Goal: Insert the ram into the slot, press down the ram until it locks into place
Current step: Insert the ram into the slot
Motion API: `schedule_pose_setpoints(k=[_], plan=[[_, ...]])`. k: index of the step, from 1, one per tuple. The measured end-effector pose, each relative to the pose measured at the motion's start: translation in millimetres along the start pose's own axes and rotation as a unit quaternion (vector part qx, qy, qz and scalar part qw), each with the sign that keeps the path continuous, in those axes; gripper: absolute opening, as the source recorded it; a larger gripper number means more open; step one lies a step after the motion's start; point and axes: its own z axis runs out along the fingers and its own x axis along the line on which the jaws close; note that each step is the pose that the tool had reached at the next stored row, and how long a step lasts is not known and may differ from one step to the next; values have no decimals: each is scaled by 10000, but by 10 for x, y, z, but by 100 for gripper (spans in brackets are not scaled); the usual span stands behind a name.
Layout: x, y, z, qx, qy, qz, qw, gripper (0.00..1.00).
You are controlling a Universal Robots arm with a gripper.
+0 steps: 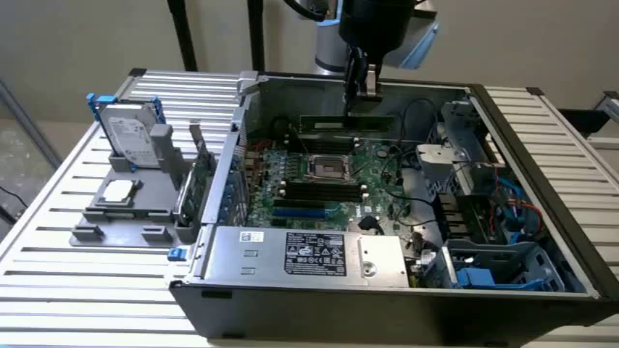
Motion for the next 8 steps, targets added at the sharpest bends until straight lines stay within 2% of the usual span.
schedule_pose_setpoints(k=[8], plan=[[0, 0, 0, 0, 0, 0, 10000, 14]])
